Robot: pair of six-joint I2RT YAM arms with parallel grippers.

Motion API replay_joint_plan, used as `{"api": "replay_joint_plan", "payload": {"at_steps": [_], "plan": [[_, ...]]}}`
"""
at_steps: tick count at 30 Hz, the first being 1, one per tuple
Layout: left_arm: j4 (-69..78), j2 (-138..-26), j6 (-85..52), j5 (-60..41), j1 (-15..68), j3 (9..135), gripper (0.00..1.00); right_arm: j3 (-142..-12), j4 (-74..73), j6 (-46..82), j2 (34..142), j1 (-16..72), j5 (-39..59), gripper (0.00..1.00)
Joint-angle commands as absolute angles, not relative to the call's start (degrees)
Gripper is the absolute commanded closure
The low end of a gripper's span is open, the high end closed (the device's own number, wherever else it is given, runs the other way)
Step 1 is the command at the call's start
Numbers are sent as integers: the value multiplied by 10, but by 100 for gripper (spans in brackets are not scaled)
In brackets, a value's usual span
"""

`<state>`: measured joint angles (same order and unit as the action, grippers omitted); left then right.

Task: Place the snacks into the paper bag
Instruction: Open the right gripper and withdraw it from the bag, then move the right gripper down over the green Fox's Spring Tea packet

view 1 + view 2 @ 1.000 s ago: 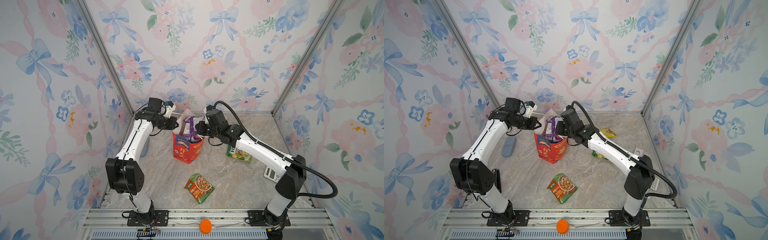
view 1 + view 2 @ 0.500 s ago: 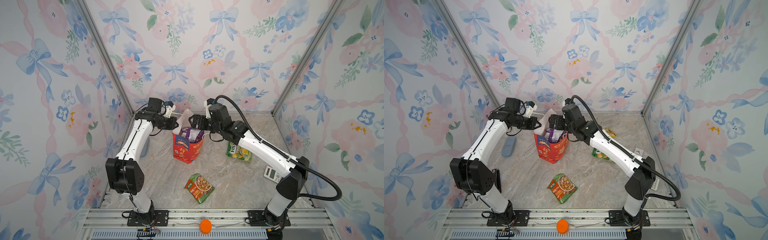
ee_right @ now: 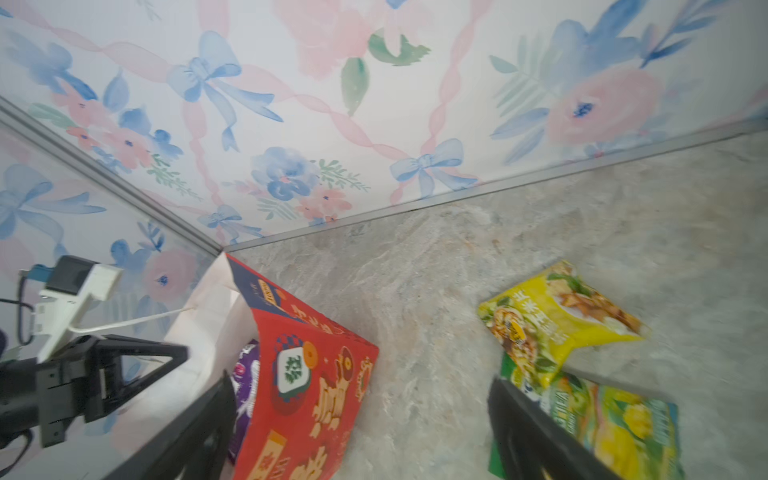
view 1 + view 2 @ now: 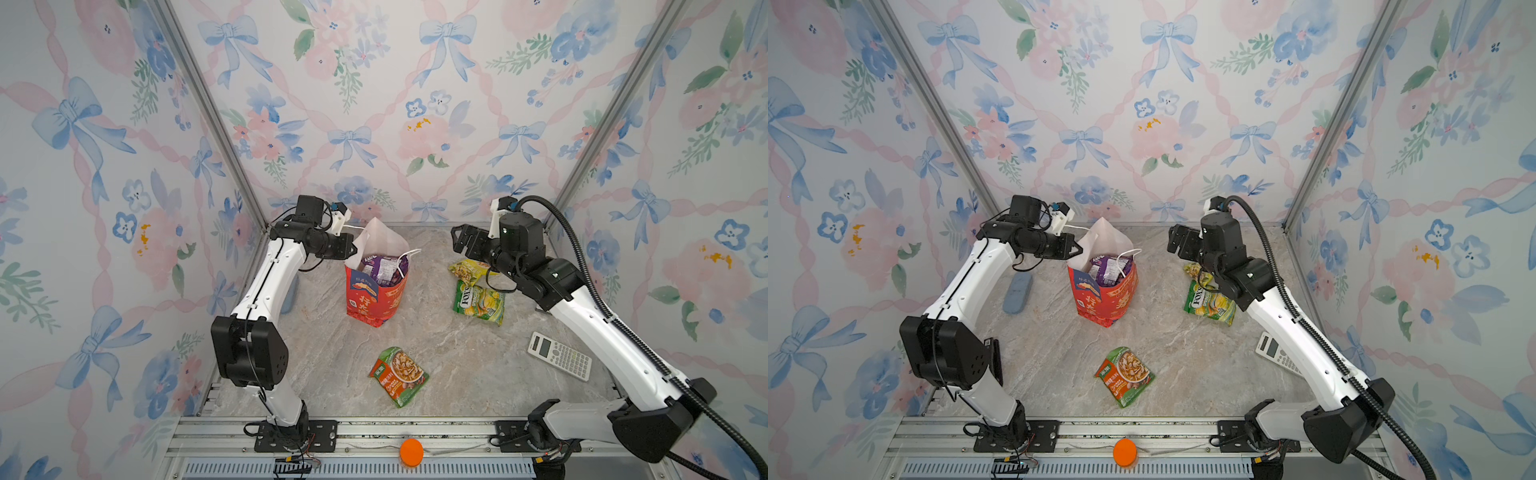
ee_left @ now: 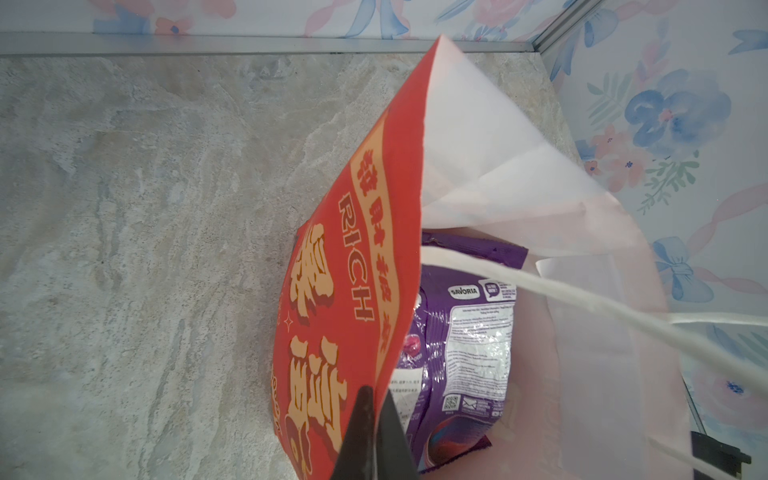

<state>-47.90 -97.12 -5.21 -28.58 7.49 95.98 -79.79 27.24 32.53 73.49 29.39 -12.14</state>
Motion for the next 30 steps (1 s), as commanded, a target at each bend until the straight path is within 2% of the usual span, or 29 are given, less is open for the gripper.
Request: {"api": "replay_joint_plan", "payload": {"at_steps": [1,7,12,20,30], "plan": [[-498,-972,-51,-287,75,948,100,-724,327,337,696,254,-143,4],[-497,-974,-50,-289,75,950,100,-591,346,354,644,176,-130,3],[-497,-973,-51,-289,75,950,100,-530,327,354,661,128,-103,3],[-497,-972,-49,-289,75,950,100,-534,292,326,758,98,-84,3],[-497,-973,-48,-286,76,950,100,-601,282,261,913,92,-27,3]]}}
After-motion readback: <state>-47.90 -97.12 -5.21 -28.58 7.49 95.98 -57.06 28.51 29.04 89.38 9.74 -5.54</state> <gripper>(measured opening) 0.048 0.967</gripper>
